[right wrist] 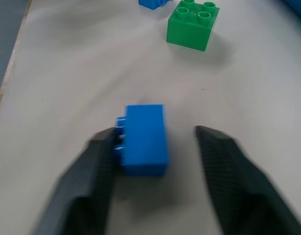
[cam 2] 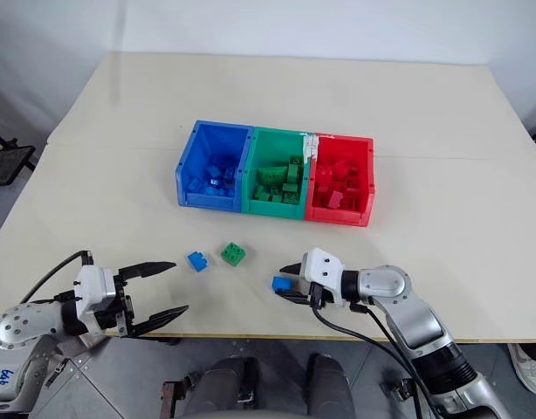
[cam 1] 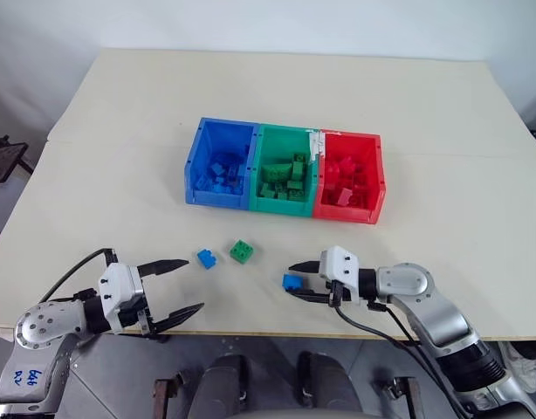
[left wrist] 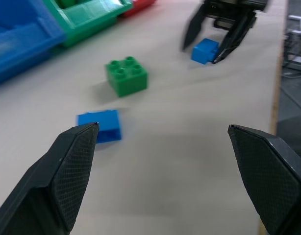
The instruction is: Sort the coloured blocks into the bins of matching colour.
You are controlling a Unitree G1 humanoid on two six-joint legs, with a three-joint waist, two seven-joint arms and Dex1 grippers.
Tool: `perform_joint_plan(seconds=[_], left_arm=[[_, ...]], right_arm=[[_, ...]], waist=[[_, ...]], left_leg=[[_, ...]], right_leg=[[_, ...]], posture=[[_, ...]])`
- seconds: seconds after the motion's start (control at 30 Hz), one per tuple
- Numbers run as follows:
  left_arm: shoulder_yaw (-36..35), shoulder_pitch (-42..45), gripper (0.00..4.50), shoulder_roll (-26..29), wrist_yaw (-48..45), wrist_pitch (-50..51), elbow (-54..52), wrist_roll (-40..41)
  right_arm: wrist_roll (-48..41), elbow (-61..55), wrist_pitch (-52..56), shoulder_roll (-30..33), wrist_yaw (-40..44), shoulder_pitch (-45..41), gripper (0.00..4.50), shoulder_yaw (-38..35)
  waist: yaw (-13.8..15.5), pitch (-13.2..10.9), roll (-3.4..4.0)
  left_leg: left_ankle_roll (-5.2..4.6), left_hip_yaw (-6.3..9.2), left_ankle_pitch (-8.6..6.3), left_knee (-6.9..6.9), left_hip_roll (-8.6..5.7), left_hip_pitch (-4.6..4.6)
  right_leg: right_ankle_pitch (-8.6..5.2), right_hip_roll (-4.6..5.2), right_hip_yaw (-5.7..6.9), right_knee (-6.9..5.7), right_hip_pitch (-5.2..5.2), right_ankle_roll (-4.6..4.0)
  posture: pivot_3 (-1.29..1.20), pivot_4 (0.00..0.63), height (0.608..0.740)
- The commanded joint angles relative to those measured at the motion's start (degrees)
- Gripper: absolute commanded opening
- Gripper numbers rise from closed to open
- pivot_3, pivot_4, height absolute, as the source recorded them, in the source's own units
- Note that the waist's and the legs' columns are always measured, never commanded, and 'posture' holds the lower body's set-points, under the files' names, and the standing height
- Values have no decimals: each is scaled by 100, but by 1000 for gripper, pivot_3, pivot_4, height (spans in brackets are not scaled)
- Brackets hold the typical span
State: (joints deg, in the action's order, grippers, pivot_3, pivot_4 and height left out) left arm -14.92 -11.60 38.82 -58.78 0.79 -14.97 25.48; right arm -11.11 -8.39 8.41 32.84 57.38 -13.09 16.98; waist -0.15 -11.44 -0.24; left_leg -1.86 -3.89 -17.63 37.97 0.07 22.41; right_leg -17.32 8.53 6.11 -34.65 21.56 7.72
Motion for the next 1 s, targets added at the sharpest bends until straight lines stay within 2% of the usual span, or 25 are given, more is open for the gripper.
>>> perform_joint_plan(seconds=[0.03,0.13,0.27,0.37,0.5,0.63,0.83,0.97,1.0], left_arm=[[-177,-70,4500,-89,215,44,-256,159],[-282,-157,4500,-224,513,144,-399,221],[-635,72,4500,-724,1572,363,-573,313],[-748,143,4500,-997,2049,724,-773,585],[-573,-67,4500,-1125,2153,754,-1049,446],[-593,-126,4500,-1134,2235,807,-1129,452],[-601,-191,4500,-1118,2269,811,-1152,434],[-575,-195,4500,-1054,2188,828,-1146,454],[-591,-184,4500,-1020,2146,831,-1119,467]], right_arm=[[-105,10,-187,-114,61,-136,972,-120],[-372,-103,162,-401,-13,-505,901,-165],[-468,129,562,-1122,-400,-1433,901,-170],[-280,843,684,-1791,-883,-2367,901,-197],[304,2815,153,-2664,-1828,-3882,901,-311],[581,4134,-343,-3024,-2261,-4689,901,-429],[545,4369,-688,-3189,-2093,-4810,2974,-547],[201,3472,-713,-2795,-1403,-4353,4364,-655],[114,3166,-705,-2626,-1197,-4164,4437,-674]], waist=[[-1,0,0],[-25,-1,1],[-90,-1,2],[-140,-1,2],[-169,-1,2],[-174,1,-1],[-181,1,-1],[-161,1,-1],[-149,1,-1]], left_leg=[[-1,-4,1,0,0,-2],[-1,-11,4,2,4,-2],[10,-11,10,4,14,-4],[16,-8,14,4,16,-7],[16,-10,14,4,7,-6],[12,-19,15,1,-4,17],[1,-19,19,7,-13,70],[0,-17,18,6,-12,73],[0,-14,18,6,-12,74]], right_leg=[[0,-1,2,-2,0,0],[0,-1,2,-10,2,0],[0,-1,2,-18,6,-1],[-1,-3,2,-46,10,-3],[-1,-8,4,-75,24,-4],[-3,-11,3,-101,64,-8],[-3,-12,8,-109,108,-8],[-3,-13,18,-106,109,-8],[-3,-13,21,-104,108,-8]], posture=[[0,150,740],[0,150,740],[0,150,740],[0,150,740],[0,150,740],[0,150,740],[0,150,740],[0,150,740],[0,150,740]])
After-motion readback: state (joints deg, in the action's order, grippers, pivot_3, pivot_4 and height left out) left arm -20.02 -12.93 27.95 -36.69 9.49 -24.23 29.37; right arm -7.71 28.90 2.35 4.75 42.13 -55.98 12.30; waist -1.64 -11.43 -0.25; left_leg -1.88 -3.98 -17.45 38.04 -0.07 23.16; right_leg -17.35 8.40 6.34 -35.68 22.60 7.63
